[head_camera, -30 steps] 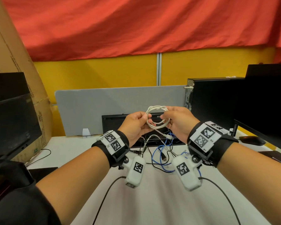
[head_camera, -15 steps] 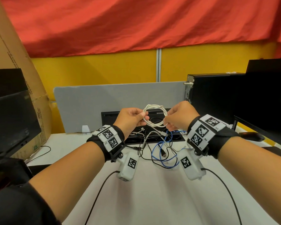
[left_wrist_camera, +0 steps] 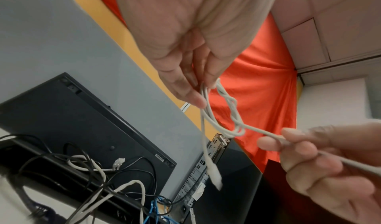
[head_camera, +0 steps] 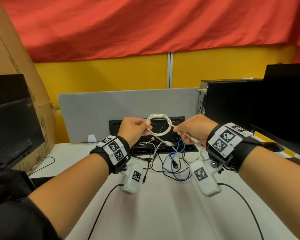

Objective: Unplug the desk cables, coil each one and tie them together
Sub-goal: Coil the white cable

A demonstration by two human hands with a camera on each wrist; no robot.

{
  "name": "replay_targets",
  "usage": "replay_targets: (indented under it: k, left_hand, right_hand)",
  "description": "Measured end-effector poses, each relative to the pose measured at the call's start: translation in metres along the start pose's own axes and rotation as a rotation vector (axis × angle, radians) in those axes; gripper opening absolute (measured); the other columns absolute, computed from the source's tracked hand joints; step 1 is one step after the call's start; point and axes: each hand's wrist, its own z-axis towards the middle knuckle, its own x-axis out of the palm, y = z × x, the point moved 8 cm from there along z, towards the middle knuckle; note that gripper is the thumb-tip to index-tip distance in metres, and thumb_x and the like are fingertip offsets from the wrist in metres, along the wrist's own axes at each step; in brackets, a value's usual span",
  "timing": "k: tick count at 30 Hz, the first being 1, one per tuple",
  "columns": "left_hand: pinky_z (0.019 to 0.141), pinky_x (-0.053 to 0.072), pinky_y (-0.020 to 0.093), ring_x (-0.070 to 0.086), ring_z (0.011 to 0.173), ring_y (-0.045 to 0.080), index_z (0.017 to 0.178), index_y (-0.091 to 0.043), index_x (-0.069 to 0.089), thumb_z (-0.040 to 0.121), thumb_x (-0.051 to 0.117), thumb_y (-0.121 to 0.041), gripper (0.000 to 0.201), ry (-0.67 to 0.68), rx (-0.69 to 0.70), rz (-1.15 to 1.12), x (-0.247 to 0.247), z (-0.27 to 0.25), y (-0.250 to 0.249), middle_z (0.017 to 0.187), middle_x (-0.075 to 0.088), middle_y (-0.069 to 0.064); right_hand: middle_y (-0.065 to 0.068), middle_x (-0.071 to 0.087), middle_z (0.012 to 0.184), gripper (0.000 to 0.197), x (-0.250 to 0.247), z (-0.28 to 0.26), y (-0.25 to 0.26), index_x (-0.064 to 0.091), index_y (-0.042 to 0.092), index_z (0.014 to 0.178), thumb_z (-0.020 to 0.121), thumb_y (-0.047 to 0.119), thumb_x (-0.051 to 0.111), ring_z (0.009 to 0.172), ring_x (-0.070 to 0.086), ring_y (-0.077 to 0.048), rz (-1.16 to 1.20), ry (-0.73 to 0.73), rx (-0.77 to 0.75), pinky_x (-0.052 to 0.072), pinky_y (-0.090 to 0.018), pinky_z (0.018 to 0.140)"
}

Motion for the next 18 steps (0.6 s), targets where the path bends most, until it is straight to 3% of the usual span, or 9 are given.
replay_targets:
  k: [3,5,7,11,15,18]
  left_hand:
    - [0.068,0.058,0.02,0.073,0.073,0.017,0.091,0.0,0.073,0.091,0.063,-0.005,0.011,-0.049,-0.059,-0.127,-0.006,0.0,0.006,0.085,0.073,0.017]
    - [0.073,0.059,0.024,0.073,0.076,0.02,0.091,0.002,0.072,0.091,0.063,-0.004,0.011,-0.035,-0.083,-0.211,-0.002,-0.004,0.006,0.087,0.073,0.018]
    - [0.075,0.06,0.027,0.072,0.076,0.02,0.088,0.002,0.071,0.091,0.062,-0.003,0.011,-0.018,-0.103,-0.275,0.007,-0.007,0.006,0.087,0.072,0.018]
    - [0.074,0.06,0.026,0.07,0.073,0.018,0.093,0.007,0.068,0.092,0.058,0.002,0.012,0.007,-0.17,-0.421,0.021,-0.013,0.009,0.084,0.07,0.017]
    - [0.069,0.059,0.025,0.072,0.076,0.02,0.097,0.011,0.066,0.092,0.056,0.005,0.012,0.052,-0.233,-0.568,0.031,-0.017,0.016,0.082,0.071,0.017]
    - [0.067,0.059,0.025,0.073,0.077,0.023,0.095,0.012,0.066,0.091,0.057,0.007,0.011,0.082,-0.256,-0.621,0.038,-0.022,0.019,0.081,0.072,0.019]
  right_hand:
    - [-0.014,0.063,0.08,0.025,-0.002,0.0,0.003,0.067,-0.009,0.105,0.087,0.008,0.067,0.07,0.06,-0.021,-0.109,-0.055,-0.091,0.055,-0.033,0.075]
    - [-0.015,0.069,0.091,0.028,0.001,-0.001,0.004,0.07,-0.003,0.103,0.087,0.019,0.069,0.085,0.067,-0.028,-0.288,-0.103,-0.133,0.055,-0.037,0.089]
    - [-0.014,0.073,0.094,0.028,0.005,0.0,0.002,0.073,0.0,0.099,0.087,0.025,0.069,0.091,0.07,-0.027,-0.371,-0.138,-0.137,0.056,-0.039,0.089]
    - [-0.018,0.073,0.082,0.016,0.01,0.011,-0.009,0.072,-0.005,0.09,0.079,0.007,0.073,0.079,0.072,-0.028,-0.107,-0.15,-0.146,0.059,-0.042,0.079]
    - [-0.006,0.073,0.066,0.008,0.0,0.02,-0.019,0.075,0.009,0.067,0.07,0.008,0.082,0.069,0.073,-0.018,-0.016,-0.282,-0.116,0.06,-0.035,0.076]
    - [-0.011,0.07,0.081,0.009,0.006,0.023,-0.022,0.069,0.007,0.075,0.078,0.0,0.071,0.083,0.071,-0.025,0.144,-0.214,-0.162,0.059,-0.034,0.08]
